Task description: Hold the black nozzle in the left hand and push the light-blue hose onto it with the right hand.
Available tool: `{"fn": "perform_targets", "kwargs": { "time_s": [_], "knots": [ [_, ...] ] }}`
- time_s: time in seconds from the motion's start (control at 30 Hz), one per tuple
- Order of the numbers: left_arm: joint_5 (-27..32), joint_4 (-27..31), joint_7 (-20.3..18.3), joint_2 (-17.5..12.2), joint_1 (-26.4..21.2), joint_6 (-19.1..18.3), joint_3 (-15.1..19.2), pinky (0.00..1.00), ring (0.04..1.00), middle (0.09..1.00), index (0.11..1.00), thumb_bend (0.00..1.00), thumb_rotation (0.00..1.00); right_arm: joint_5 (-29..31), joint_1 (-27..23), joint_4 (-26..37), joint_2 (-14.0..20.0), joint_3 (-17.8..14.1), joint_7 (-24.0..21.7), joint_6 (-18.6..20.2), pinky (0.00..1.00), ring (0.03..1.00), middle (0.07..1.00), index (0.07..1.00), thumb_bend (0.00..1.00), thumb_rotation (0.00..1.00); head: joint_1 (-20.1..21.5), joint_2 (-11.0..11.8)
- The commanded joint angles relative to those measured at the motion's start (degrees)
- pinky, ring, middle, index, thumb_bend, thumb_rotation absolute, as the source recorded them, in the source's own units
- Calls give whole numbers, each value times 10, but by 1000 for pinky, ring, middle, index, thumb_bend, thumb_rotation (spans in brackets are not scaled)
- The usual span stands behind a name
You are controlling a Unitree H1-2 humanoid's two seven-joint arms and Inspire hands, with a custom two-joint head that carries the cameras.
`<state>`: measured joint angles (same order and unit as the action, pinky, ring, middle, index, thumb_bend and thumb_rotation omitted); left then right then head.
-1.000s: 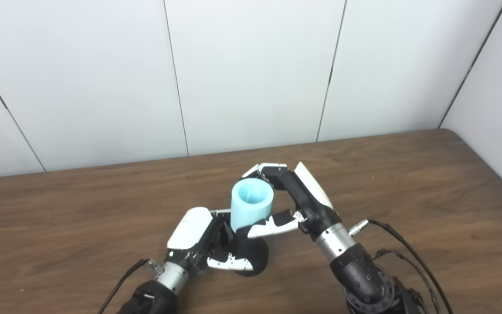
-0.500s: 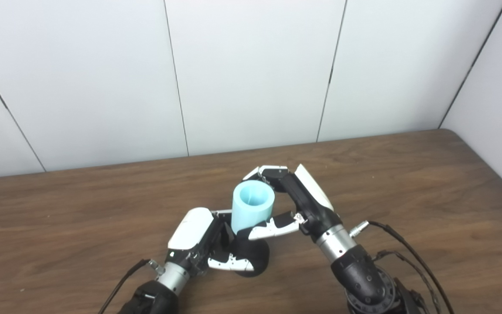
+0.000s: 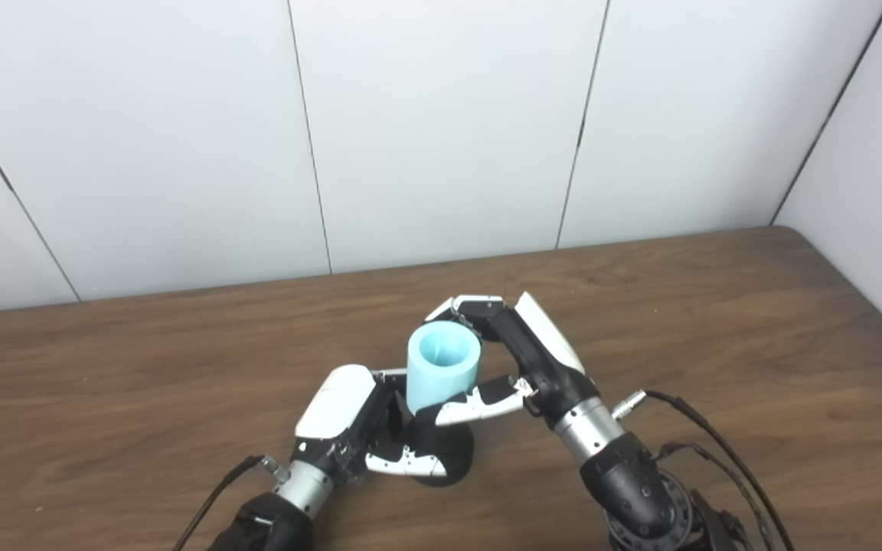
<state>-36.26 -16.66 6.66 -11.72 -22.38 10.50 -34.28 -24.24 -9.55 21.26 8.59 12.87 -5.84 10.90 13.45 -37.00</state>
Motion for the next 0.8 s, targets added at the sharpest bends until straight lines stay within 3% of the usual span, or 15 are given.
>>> {"fn": "perform_targets", "kwargs": {
  "time_s": [0.0,0.3,0.77],
  "knots": [
    [-29,-44,-92,-18,67,-47,-40,178,352,427,524,495,0,-6,3,5,6,15,-17,-16,317,405,486,520,516,0,-1,0],
    [-29,-39,-96,-20,68,-50,-40,183,349,429,526,494,0,-56,10,-22,18,29,16,-84,299,382,483,545,511,0,-1,-2],
    [-33,-37,-96,-21,69,-51,-40,193,350,432,528,494,0,-63,24,-60,18,28,45,-118,281,374,475,550,510,0,-2,-3]
  ]
}}
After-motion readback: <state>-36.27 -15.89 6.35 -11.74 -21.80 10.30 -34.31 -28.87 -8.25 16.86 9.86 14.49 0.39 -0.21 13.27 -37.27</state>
